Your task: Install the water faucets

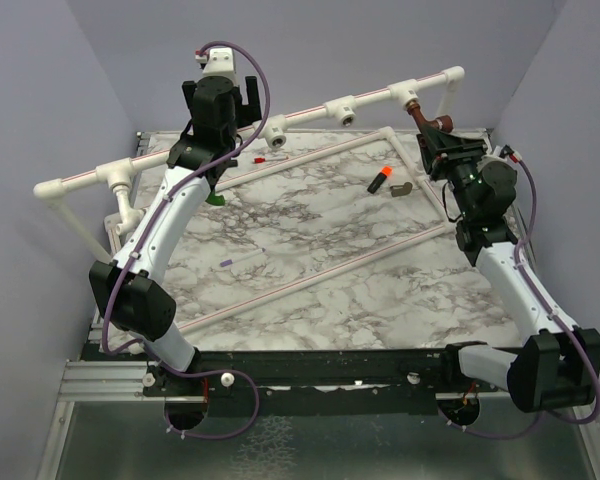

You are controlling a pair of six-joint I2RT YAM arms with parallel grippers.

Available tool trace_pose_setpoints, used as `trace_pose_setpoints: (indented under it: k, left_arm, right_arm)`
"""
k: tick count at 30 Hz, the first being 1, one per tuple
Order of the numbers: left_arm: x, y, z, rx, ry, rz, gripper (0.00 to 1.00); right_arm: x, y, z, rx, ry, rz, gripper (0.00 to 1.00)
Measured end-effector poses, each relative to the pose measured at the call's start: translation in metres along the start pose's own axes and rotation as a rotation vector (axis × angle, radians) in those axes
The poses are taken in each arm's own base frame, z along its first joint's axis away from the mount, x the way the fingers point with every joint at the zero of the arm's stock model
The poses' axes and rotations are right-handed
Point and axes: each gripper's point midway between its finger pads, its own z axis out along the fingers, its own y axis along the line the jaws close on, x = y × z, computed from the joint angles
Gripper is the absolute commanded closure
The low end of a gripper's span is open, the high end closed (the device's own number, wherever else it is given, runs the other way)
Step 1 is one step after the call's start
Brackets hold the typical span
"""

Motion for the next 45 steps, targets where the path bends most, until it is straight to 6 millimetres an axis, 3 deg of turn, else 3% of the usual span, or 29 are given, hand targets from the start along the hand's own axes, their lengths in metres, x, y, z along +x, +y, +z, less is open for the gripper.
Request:
trace_pose_setpoints:
  k: [22, 37, 45]
  left_arm:
    - [0.0, 0.0, 0.0, 0.0, 0.0, 0.001, 0.05]
    - [0.0, 0.0, 0.0, 0.0, 0.0, 0.004, 0.05]
    - [0.0, 0.0, 0.0, 0.0, 0.0, 0.004, 0.05]
  right_arm:
    - [0.008, 0.017, -0.011, -0.022, 0.029, -0.046, 0.42]
    - [0.008, 0.008, -0.012, 0.013, 0.035, -0.074, 0.4]
    - [0.018, 0.005, -0.021, 0.018, 0.092, -0.174, 0.37]
